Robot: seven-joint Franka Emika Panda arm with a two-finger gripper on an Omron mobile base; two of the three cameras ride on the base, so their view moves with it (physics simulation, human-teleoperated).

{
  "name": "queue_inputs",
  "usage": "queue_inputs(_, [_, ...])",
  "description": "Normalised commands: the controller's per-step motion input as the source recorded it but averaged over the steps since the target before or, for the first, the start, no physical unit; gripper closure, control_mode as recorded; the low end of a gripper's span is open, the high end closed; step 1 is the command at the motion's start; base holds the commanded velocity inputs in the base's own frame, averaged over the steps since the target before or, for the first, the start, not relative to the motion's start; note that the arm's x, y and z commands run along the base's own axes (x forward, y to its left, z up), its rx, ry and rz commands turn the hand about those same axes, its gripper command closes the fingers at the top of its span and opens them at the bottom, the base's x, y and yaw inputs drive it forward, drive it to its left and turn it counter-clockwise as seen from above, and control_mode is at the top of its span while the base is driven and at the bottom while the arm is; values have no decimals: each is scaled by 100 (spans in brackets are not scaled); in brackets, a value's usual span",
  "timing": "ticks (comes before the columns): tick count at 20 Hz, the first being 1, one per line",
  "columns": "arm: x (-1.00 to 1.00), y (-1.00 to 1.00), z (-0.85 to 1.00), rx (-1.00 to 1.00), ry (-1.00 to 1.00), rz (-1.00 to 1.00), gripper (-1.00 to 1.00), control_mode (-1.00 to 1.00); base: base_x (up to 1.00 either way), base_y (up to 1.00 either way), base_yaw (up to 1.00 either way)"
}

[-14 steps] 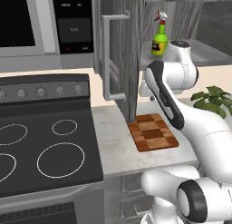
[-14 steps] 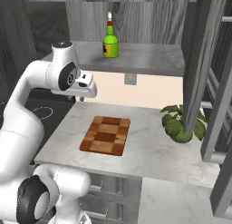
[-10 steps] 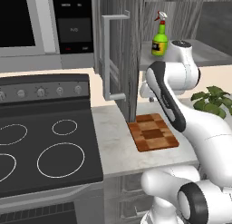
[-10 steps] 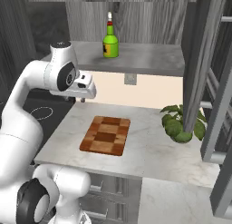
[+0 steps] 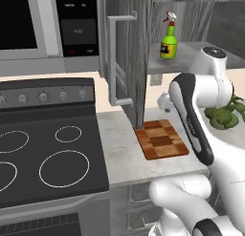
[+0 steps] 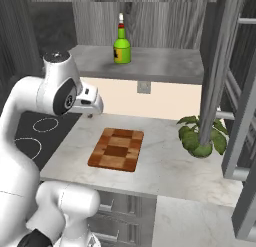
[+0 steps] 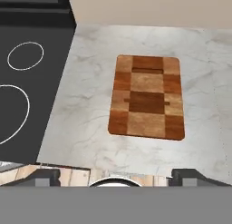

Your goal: Grab the spray bottle from the cabinet, then place it next to the cutting board for sanitizing. Then grab the dish brush from the countertop next to the sink and place it next to the cutting board.

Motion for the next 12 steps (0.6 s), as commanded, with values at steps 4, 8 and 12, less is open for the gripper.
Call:
queue_inputs(4, [-54, -36, 67, 11, -47, 4, -100, -100, 0, 0, 0])
queue_inputs(8, [-45, -33, 73, 10, -43, 0, -100, -100, 0, 0, 0])
queue_inputs(12, [-52, -6, 55, 3, -44, -2, -100, -100, 0, 0, 0])
